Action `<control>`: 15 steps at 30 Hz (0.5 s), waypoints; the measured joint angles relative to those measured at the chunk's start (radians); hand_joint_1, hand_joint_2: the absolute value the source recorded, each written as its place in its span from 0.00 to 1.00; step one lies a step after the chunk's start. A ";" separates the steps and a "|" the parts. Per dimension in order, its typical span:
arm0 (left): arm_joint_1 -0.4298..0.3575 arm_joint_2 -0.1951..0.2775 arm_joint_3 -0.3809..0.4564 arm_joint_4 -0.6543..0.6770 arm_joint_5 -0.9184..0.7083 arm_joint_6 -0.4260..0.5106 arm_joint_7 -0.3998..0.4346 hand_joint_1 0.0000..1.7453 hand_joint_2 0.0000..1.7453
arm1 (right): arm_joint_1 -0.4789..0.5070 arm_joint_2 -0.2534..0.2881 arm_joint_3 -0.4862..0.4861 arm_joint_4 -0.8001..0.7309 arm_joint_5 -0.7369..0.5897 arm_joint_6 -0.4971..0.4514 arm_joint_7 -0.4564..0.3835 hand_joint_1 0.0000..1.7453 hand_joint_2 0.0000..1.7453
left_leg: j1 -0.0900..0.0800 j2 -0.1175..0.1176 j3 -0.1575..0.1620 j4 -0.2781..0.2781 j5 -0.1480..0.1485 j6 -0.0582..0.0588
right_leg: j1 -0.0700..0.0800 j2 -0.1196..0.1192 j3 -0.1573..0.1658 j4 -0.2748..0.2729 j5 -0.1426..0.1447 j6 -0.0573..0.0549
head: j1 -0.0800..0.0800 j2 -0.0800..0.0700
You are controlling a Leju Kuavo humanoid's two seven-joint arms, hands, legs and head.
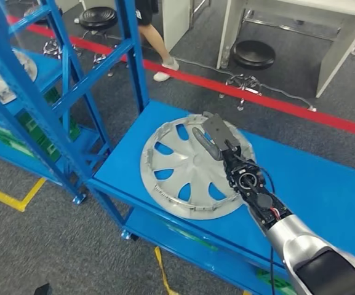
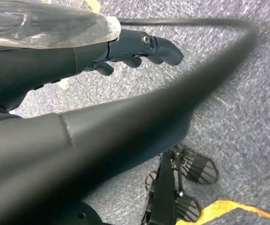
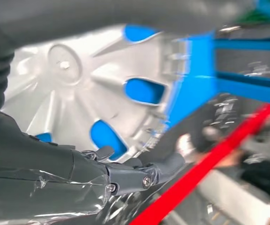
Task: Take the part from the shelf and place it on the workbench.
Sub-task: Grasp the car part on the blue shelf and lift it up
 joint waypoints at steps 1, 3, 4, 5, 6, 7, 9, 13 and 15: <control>0.000 0.000 -0.001 0.000 0.000 0.000 0.000 0.00 0.00 | 0.001 -0.001 0.006 -0.003 0.050 0.004 0.039 0.00 1.00 | -0.001 -0.001 0.001 0.000 0.000 0.000 | 0.000 0.000 0.002 0.000 -0.001 -0.008 | 0.004 0.000; -0.002 0.002 -0.003 0.000 -0.001 -0.002 0.000 0.00 0.00 | 0.008 -0.003 0.017 -0.012 0.134 0.022 0.098 0.00 1.00 | -0.003 -0.002 0.003 0.000 -0.003 0.003 | -0.001 0.000 0.005 -0.002 0.000 -0.011 | 0.010 0.000; -0.002 0.002 -0.005 0.000 -0.002 -0.002 0.000 0.00 0.00 | 0.014 -0.004 0.022 -0.018 0.163 0.030 0.115 0.00 1.00 | -0.004 -0.002 0.004 0.000 -0.004 0.005 | -0.001 0.000 0.006 -0.003 -0.001 -0.011 | 0.013 0.000; -0.002 0.002 -0.006 0.000 -0.003 -0.003 -0.001 0.00 0.00 | 0.022 -0.004 0.026 -0.023 0.182 0.036 0.125 0.00 1.00 | -0.004 -0.002 0.004 0.000 -0.006 0.007 | -0.001 -0.001 0.007 -0.004 -0.001 -0.011 | 0.015 0.000; -0.002 0.002 -0.007 0.000 -0.005 -0.004 -0.001 0.00 0.00 | 0.029 -0.005 0.029 -0.027 0.194 0.039 0.130 0.00 1.00 | -0.005 -0.002 0.005 0.000 -0.007 0.008 | -0.001 -0.001 0.008 -0.004 -0.001 -0.011 | 0.017 0.000; -0.002 0.001 -0.008 0.000 -0.006 -0.005 -0.002 0.00 0.00 | 0.036 -0.006 0.032 -0.030 0.199 0.040 0.131 0.00 1.00 | -0.006 -0.002 0.005 0.000 -0.008 0.009 | -0.002 -0.001 0.008 -0.005 -0.001 -0.011 | 0.019 0.000; -0.002 0.001 -0.010 0.000 -0.008 -0.007 -0.003 0.00 0.00 | 0.044 -0.008 0.036 -0.034 0.202 0.040 0.130 0.00 1.00 | -0.007 -0.002 0.006 0.000 -0.011 0.012 | -0.003 -0.001 0.009 -0.006 -0.003 -0.008 | 0.021 0.000; -0.002 0.001 -0.011 0.000 -0.008 -0.009 -0.005 0.00 0.00 | 0.052 -0.012 0.041 -0.041 0.202 0.040 0.129 0.00 1.00 | -0.010 -0.001 0.006 0.000 -0.013 0.014 | -0.007 -0.001 0.010 -0.009 -0.007 0.012 | 0.024 0.000; -0.002 0.001 -0.012 0.000 -0.008 -0.009 -0.006 0.00 0.00 | 0.054 -0.014 0.044 -0.044 0.202 0.044 0.128 0.00 1.00 | -0.011 -0.001 0.006 0.001 -0.014 0.014 | -0.008 -0.001 0.010 -0.010 -0.009 0.020 | 0.023 0.000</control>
